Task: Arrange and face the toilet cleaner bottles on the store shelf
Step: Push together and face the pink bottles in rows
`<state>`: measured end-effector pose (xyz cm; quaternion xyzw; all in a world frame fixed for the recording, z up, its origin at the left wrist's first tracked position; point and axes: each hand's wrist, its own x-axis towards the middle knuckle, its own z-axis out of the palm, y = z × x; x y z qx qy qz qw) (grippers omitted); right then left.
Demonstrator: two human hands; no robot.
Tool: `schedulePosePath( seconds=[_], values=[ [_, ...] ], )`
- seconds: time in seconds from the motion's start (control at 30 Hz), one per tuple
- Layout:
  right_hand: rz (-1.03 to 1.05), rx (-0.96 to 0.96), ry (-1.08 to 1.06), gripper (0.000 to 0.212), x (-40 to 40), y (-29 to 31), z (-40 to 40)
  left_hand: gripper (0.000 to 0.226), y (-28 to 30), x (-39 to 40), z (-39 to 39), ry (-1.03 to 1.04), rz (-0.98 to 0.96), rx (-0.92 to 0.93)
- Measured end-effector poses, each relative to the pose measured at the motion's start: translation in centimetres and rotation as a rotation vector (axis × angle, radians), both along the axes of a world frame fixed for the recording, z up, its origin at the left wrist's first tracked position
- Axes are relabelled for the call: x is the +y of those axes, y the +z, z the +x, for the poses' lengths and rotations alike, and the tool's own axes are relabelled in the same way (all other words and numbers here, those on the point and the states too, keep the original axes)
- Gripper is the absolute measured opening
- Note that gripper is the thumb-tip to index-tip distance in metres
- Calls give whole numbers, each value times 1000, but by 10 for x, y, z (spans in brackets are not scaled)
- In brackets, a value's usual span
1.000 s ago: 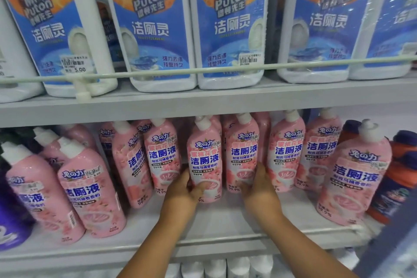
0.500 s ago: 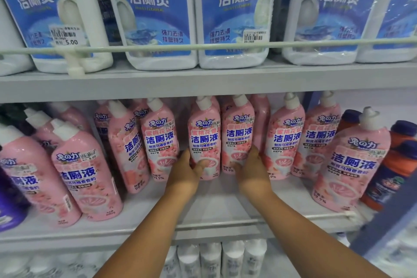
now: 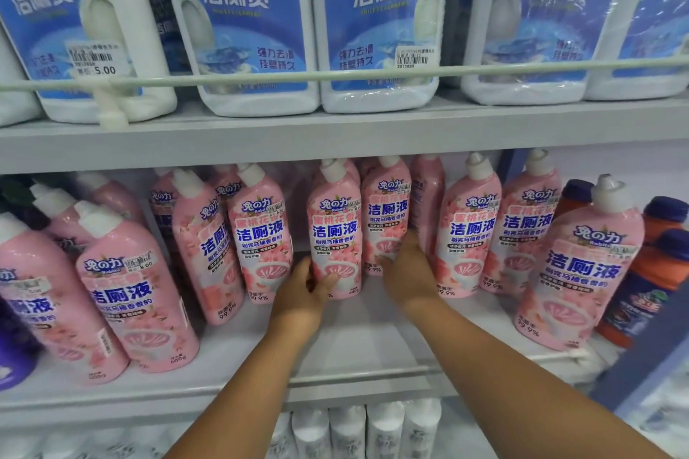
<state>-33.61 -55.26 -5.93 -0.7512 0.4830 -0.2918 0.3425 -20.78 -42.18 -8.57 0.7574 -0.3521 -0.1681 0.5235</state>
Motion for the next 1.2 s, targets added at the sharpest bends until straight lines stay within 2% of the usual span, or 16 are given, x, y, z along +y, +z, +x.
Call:
schedulePosePath(
  seconds=[0.27, 0.33, 0.4, 0.43, 0.5, 0.57, 0.63, 0.7, 0.77, 0.83, 0.93, 1.1, 1.2],
  values=[
    [17, 74, 49, 51, -1, 6, -5, 19, 6, 4, -3, -11, -17, 2],
    [-12, 63, 91, 39, 12, 13, -23, 19, 10, 11, -12, 70, -75, 7],
    [-93, -37, 83, 21, 34, 21, -62, 20, 14, 21, -27, 197, -155, -127],
    [-125, -95, 58, 15, 46, 25, -87, 18, 18, 23, -38, 196, -198, -191],
    [-172, -251, -29, 21, 66, 37, -140, 14, 27, 16, -62, 65, -217, -238],
    [-305, -363, -184, 32, 67, 40, -185, 12, 33, -1, -85, -89, -208, -198],
    [-458, -381, -331, 38, 60, 37, -219, 11, 36, -26, -103, -147, -227, -179],
    [-526, -331, -389, 44, 53, 32, -237, 24, 38, -54, -117, -187, -190, -131],
    [-459, -320, -388, 58, 47, 25, -244, 42, 41, -80, -129, -273, -110, 1],
    [-316, -355, -357, 71, 40, 21, -241, 53, 42, -101, -138, -284, -46, 32],
    [-179, -314, -308, 77, 26, 22, -230, 50, 42, -118, -144, -230, -19, 32],
    [8, -323, -299, 43, 10, 28, -222, 48, 43, -105, -139, -259, 21, 70],
    [34, -275, -208, 39, 4, 24, -223, 38, 37, -68, -133, -282, -27, 123]
  ],
)
